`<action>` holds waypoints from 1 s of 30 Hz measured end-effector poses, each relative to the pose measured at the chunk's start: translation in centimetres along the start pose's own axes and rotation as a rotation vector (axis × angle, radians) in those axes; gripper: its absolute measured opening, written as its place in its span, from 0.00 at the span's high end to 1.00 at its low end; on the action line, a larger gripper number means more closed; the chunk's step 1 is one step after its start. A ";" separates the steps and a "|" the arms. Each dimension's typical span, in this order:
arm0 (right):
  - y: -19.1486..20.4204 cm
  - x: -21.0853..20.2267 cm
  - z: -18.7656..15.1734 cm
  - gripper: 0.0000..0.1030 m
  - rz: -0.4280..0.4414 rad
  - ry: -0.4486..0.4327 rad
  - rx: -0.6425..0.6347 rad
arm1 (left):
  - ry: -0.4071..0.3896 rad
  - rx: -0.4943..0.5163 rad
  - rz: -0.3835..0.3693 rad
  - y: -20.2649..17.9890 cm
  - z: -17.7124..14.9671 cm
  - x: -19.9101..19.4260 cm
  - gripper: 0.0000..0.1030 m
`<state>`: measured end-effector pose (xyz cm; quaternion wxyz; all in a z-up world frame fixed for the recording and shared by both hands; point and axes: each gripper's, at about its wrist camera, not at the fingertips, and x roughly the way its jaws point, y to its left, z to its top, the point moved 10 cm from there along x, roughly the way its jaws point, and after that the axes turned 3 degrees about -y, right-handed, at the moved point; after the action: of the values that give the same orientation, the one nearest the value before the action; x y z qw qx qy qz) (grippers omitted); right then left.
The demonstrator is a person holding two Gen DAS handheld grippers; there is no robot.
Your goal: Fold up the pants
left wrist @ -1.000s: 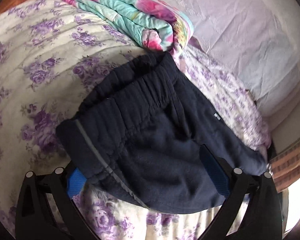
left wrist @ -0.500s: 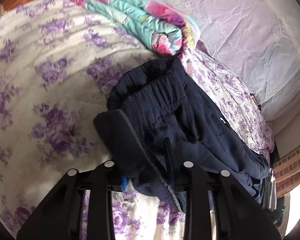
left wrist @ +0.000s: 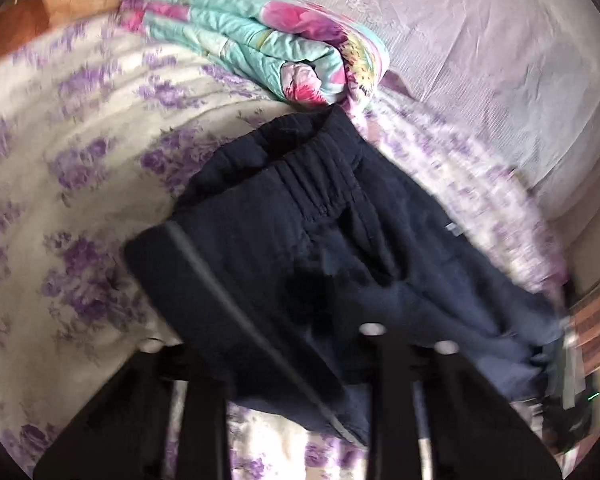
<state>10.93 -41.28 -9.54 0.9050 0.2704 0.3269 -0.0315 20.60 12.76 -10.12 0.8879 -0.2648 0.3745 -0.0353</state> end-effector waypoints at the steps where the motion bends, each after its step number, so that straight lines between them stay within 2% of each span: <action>1: 0.1 -0.5 -0.1 0.81 0.006 -0.009 -0.001 | -0.007 -0.018 -0.026 0.0 0.2 -0.3 0.87; 3: 0.5 -1.2 0.0 0.82 0.022 -0.013 0.008 | -0.024 -0.017 -0.049 -0.3 0.5 -1.1 0.89; 7: 2.3 -4.3 0.8 0.83 0.108 -0.031 0.025 | -0.059 0.002 -0.111 -1.3 1.3 -4.9 0.93; 10: 3.3 -7.4 -0.3 0.83 0.147 -0.020 0.003 | -0.073 0.057 -0.091 -1.3 1.0 -7.9 0.93; 13: 3.4 -9.8 -3.2 0.83 0.185 0.029 -0.001 | -0.084 0.060 -0.083 0.2 -0.1 -10.9 0.93; 19: 2.2 -13.7 -10.0 0.83 0.248 0.138 0.006 | -0.079 -0.048 -0.115 6.0 -4.2 -15.8 0.93; 23: 1.8 -15.0 -13.3 0.83 0.268 0.175 0.018 | -0.079 -0.067 -0.080 9.0 -7.2 -16.6 0.93; 25: 1.5 -15.1 -14.3 0.83 0.267 0.185 0.017 | -0.064 -0.107 -0.087 10.4 -8.3 -16.1 0.93; 28: 0.1 -14.6 -15.7 0.79 0.222 0.222 -0.003 | -0.047 -0.158 -0.112 11.8 -9.4 -15.0 0.90; 30: 0.0 -15.3 -15.5 0.71 0.199 0.212 -0.044 | -0.054 -0.126 -0.097 11.6 -9.6 -15.4 0.88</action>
<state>-9.98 -35.19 -10.13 0.8697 0.2832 0.3929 0.0946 1.48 22.46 -11.48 0.8766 -0.3387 0.3385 -0.0474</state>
